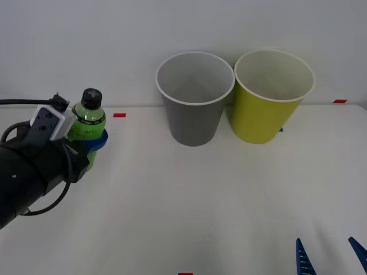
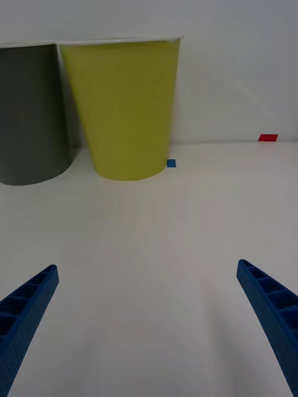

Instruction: Put cans in the gray bin and PET bottles in the light green bin.

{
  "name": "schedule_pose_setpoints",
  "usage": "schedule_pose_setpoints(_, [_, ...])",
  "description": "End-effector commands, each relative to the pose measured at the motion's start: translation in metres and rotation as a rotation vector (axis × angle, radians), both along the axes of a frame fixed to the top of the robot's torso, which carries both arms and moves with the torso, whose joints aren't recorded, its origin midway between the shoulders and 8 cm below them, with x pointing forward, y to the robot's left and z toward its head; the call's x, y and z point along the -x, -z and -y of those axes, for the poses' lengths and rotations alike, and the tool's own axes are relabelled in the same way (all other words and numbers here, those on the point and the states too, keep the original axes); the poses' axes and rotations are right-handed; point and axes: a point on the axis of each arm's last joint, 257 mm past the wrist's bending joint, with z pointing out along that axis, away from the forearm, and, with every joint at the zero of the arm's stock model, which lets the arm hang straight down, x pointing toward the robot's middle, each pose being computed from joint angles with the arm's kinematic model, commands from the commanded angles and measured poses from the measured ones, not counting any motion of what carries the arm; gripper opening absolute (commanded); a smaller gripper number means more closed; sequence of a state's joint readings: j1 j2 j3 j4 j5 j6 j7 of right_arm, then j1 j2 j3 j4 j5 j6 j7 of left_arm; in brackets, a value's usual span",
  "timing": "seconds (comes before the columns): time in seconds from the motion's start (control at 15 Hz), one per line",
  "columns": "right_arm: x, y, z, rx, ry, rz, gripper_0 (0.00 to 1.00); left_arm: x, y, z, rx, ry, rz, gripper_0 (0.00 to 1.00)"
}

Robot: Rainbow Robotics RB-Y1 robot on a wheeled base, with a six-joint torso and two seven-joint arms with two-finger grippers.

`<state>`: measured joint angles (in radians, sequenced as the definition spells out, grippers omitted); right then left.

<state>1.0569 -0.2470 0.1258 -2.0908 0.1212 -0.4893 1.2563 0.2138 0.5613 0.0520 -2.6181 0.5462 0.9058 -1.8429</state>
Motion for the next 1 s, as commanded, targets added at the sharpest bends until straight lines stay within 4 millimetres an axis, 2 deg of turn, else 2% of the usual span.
schedule_pose_setpoints(0.07, [0.0, 0.0, 0.0, 0.0, 0.0, 0.0, 1.0, -0.011, -0.042, 0.01, 0.069, 0.012, 0.083, 0.0])
schedule_pose_setpoints(0.2, [0.0, 0.0, 0.0, 0.0, 0.0, 0.0, 1.0, -0.012, -0.056, 0.026, 0.155, 0.044, 0.079, 0.0])
schedule_pose_setpoints(0.4, [0.0, 0.0, 0.0, 0.0, 0.0, 0.0, 1.0, -0.015, -0.074, 0.043, 0.135, 0.072, 0.135, 0.0])
schedule_pose_setpoints(0.47, [0.0, 0.0, 0.0, 0.0, 0.0, 0.0, 1.0, -0.014, -0.077, 0.053, 0.145, 0.096, 0.137, 0.0])
schedule_pose_setpoints(0.6, [0.0, 0.0, 0.0, 0.0, 0.0, 0.0, 1.0, -0.011, -0.095, 0.073, 0.186, 0.142, 0.166, 0.0])
schedule_pose_setpoints(0.8, [0.0, 0.0, 0.0, 0.0, 0.0, 0.0, 1.0, -0.003, -0.137, 0.11, 0.22, 0.243, 0.234, 0.0])
schedule_pose_setpoints(0.93, [0.0, 0.0, 0.0, 0.0, 0.0, 0.0, 1.0, 0.018, -0.176, 0.15, 0.279, 0.378, 0.299, 0.0])
schedule_pose_setpoints(1.0, [0.0, 0.0, 0.0, 0.0, 0.0, 0.0, 1.0, 0.012, -0.182, 0.161, 0.289, 0.4, 0.299, 0.0])
